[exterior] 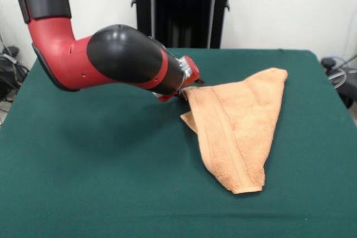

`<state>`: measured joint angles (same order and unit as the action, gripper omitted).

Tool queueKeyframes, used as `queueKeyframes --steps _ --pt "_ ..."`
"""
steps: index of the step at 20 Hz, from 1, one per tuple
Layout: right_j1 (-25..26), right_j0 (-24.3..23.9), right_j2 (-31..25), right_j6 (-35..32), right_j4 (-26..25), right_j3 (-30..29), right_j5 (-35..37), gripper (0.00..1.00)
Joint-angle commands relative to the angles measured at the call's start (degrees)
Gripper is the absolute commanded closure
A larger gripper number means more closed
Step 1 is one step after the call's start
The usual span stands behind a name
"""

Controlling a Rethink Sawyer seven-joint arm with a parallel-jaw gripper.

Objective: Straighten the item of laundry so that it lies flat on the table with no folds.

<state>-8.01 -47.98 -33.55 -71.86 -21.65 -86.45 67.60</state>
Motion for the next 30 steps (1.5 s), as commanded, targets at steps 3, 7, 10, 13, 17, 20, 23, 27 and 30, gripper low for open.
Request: queueKeyframes --steps 3,7,10,13,17,20,23,27,30 --pt "1.6 3.4 -2.5 2.0 -4.7 9.7 -16.3 0.0" --pt "1.6 3.6 -2.3 1.8 -4.5 9.8 -16.5 0.0" --pt "1.6 3.6 -2.3 1.8 -4.4 9.9 -16.5 0.0" --pt "1.6 3.6 -2.3 1.7 -4.4 9.8 -16.5 0.0" --pt "1.6 3.6 -2.2 1.7 -4.4 9.8 -16.6 0.0" --pt "1.6 3.6 -2.2 1.6 -4.4 9.8 -16.6 0.0" --pt "1.5 3.7 -2.2 1.7 -4.5 9.8 -16.6 0.0" --pt "0.9 2.9 -2.4 0.9 -6.3 7.7 -22.2 1.0" --pt "0.4 3.0 -1.5 -1.9 -6.0 6.6 -24.2 1.0"
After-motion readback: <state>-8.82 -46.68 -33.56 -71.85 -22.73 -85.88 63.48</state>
